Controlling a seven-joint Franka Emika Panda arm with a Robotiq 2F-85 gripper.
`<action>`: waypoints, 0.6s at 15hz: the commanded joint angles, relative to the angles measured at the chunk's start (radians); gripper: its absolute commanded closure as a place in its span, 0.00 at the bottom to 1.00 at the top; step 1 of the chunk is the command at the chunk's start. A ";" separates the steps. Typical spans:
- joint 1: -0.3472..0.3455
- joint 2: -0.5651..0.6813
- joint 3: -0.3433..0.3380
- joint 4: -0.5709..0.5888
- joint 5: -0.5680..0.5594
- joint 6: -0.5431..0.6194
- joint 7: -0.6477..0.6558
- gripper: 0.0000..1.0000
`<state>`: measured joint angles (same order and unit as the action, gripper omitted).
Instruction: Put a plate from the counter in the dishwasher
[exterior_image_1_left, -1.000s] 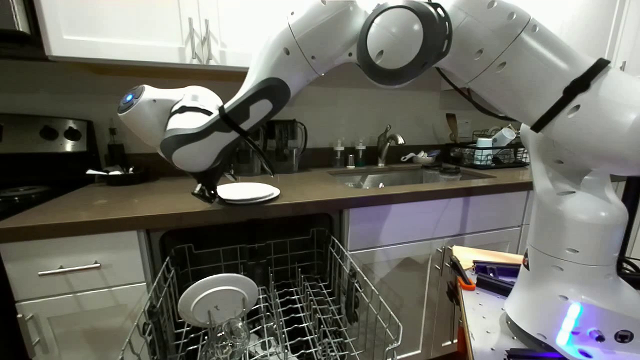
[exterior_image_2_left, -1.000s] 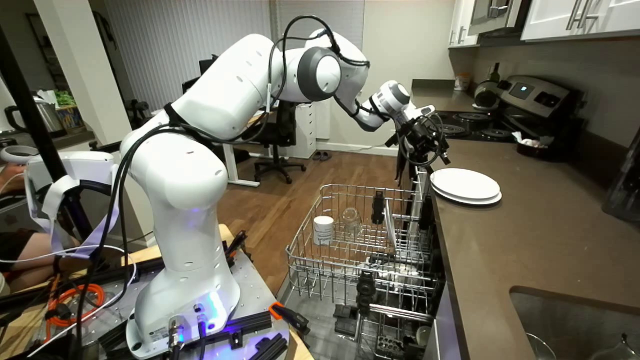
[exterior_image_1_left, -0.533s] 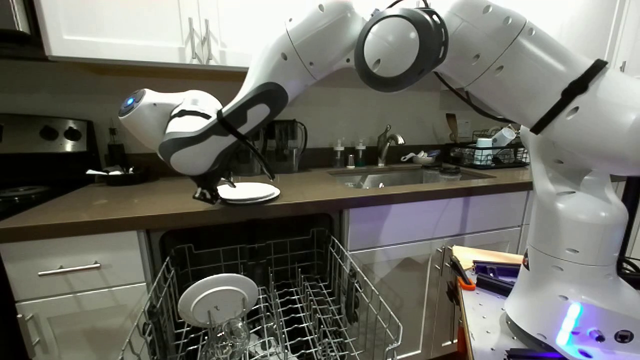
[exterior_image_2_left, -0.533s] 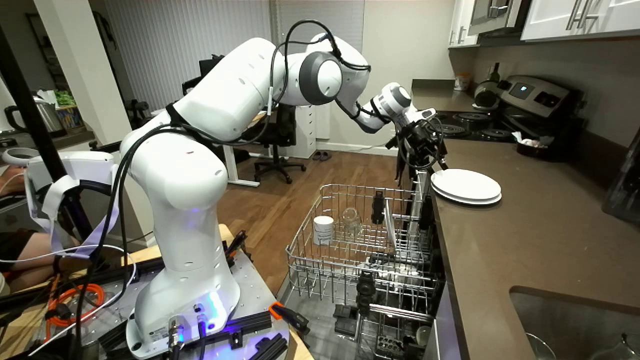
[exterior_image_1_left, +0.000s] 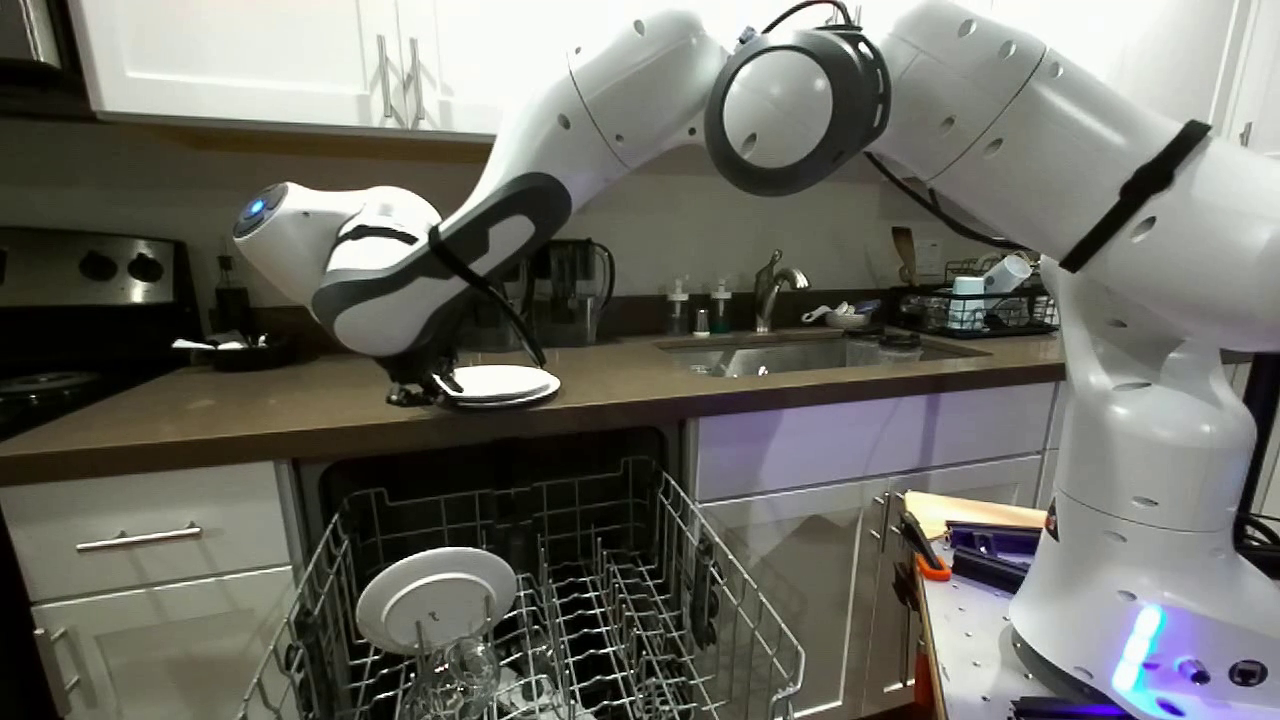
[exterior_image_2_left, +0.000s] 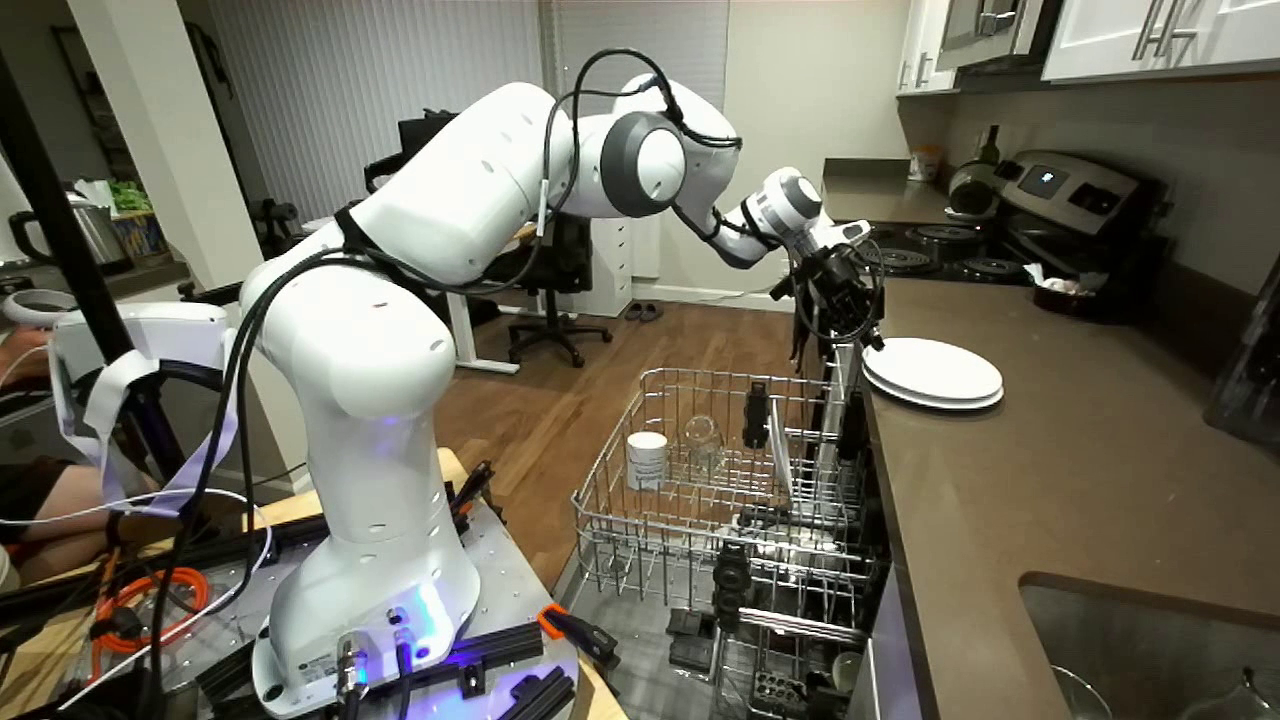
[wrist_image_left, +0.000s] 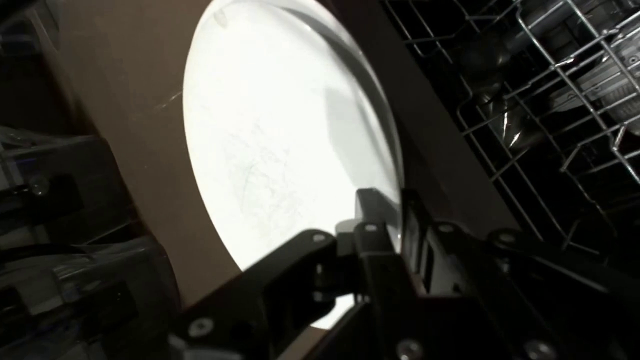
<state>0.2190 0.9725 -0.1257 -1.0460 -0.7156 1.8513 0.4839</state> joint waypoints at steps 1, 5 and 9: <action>0.012 0.027 -0.015 0.052 0.031 -0.015 -0.007 0.96; 0.019 0.029 -0.019 0.076 0.031 -0.018 -0.013 0.92; 0.029 0.045 -0.018 0.105 0.031 -0.021 -0.018 0.92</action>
<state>0.2336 0.9812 -0.1351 -1.0051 -0.7123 1.8505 0.4837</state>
